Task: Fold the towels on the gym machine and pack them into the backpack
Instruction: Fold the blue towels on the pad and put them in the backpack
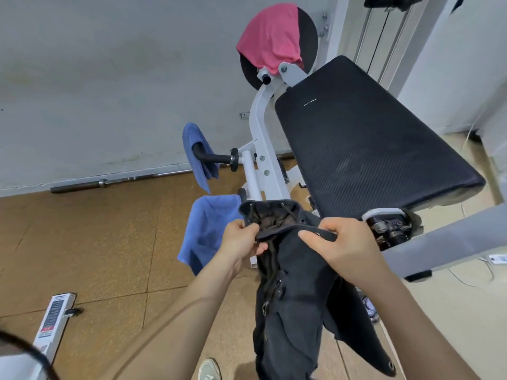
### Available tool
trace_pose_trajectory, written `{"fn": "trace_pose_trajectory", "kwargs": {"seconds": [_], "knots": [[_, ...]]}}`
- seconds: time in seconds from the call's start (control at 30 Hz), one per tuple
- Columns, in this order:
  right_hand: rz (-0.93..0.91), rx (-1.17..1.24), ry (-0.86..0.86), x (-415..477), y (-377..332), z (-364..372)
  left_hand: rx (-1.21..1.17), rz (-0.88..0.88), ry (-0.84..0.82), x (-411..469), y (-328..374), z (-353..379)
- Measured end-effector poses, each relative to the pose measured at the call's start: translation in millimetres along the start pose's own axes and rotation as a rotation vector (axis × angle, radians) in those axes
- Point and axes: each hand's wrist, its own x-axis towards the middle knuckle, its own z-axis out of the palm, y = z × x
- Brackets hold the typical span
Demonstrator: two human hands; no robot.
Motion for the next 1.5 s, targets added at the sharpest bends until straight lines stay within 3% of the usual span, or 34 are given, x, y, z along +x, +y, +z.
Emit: {"fn": "trace_pose_trajectory", "kwargs": {"seconds": [0.1,0.23,0.33,0.43,0.6,0.67,0.8,1.07,1.27,1.33,1.5], "knots": [[0.086,-0.319,0.080,0,21,3,-0.095,0.142,0.084,12,14,14],[0.116,-0.462,0.055,-12,45,17,0.127,0.280,0.043,15,23,40],[0.117,-0.504,-0.104,-19,56,35,0.369,0.223,0.024,32,2,46],[-0.080,-0.593,-0.217,-27,57,63,0.488,0.120,0.002,52,-25,33],[-0.110,-0.639,-0.259,-22,53,95,0.481,0.030,-0.074,52,-39,6],[-0.115,-0.648,-0.267,-21,52,103,0.525,0.082,-0.099,47,-40,-5],[-0.074,-0.474,-0.266,-5,43,114,0.719,0.310,-0.051,39,-40,-43],[0.078,-0.109,-0.499,32,-10,165,0.801,0.491,0.194,56,-48,-148],[0.206,0.128,-0.690,50,-54,248,0.826,0.396,-0.120,91,-75,-196],[0.299,0.151,-0.605,49,-64,280,0.854,0.462,-0.135,104,-82,-201],[0.476,0.055,-0.210,53,-88,312,0.759,0.506,-0.201,124,-75,-212]]}}
